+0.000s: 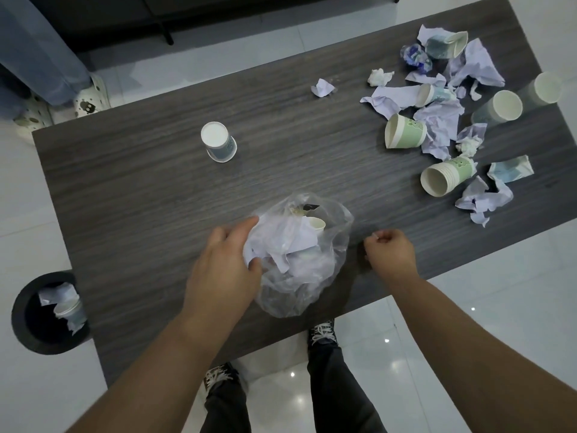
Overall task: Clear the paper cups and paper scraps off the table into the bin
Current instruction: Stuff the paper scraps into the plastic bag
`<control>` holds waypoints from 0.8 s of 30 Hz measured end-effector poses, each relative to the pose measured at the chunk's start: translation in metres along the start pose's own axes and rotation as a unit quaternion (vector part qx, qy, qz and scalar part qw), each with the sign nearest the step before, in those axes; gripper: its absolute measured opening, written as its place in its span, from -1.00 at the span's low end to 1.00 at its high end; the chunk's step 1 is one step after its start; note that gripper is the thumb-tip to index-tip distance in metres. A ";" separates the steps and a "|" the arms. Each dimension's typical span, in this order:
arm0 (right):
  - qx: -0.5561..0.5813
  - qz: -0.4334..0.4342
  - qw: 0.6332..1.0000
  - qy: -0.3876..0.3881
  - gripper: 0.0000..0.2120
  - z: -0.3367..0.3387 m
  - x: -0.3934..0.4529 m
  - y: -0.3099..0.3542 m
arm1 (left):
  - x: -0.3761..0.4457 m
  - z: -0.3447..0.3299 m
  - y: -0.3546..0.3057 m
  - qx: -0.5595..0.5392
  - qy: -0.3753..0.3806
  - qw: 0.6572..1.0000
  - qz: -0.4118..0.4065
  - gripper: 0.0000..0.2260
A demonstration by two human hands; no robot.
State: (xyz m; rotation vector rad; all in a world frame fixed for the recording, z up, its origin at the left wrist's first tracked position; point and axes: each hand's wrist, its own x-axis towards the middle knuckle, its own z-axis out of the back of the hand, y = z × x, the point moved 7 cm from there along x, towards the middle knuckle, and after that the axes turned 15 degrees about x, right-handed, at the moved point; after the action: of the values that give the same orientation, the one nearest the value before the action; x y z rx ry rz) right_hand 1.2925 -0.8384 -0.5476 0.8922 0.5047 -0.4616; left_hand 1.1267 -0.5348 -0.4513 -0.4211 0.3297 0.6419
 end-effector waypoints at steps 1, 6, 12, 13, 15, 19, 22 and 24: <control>0.027 0.021 0.999 -0.004 -0.94 0.001 -0.005 0.012 | 0.005 0.000 0.003 0.012 0.003 1.000 0.007 -0.45; 0.161 0.171 0.972 -0.019 -0.97 0.018 -0.061 0.094 | 0.011 0.005 0.026 -0.089 -0.016 0.992 0.085 -0.90; 0.034 0.247 0.940 0.233 -0.94 -0.067 -0.144 0.125 | -0.005 0.006 0.027 -0.218 -0.027 0.969 0.114 -0.67; -0.034 0.246 0.935 0.252 -0.93 -0.081 -0.147 0.119 | -0.008 0.004 0.026 -0.243 -0.023 0.962 0.120 -0.64; -0.131 0.245 0.925 0.258 -0.85 -0.098 -0.147 0.109 | -0.013 0.003 0.027 -0.287 -0.019 0.948 0.139 -0.63; -0.161 0.205 0.932 0.250 -0.84 -0.107 -0.134 0.098 | -0.022 0.011 0.037 -0.290 -0.041 0.943 0.159 -0.64; -0.142 0.214 0.943 0.210 -0.76 -0.102 -0.130 0.099 | -0.028 0.021 0.047 -0.255 -0.066 0.954 0.142 -0.63; -0.123 0.263 0.940 0.178 -0.58 -0.096 -0.131 0.106 | -0.032 0.023 0.058 -0.277 -0.067 0.947 0.149 -0.65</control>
State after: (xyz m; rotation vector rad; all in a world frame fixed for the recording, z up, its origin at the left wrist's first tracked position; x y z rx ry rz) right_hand 1.2287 -0.6799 -0.4562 0.8299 0.6102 0.2539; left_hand 1.0694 -0.4978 -0.4334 -0.8708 0.0740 1.0600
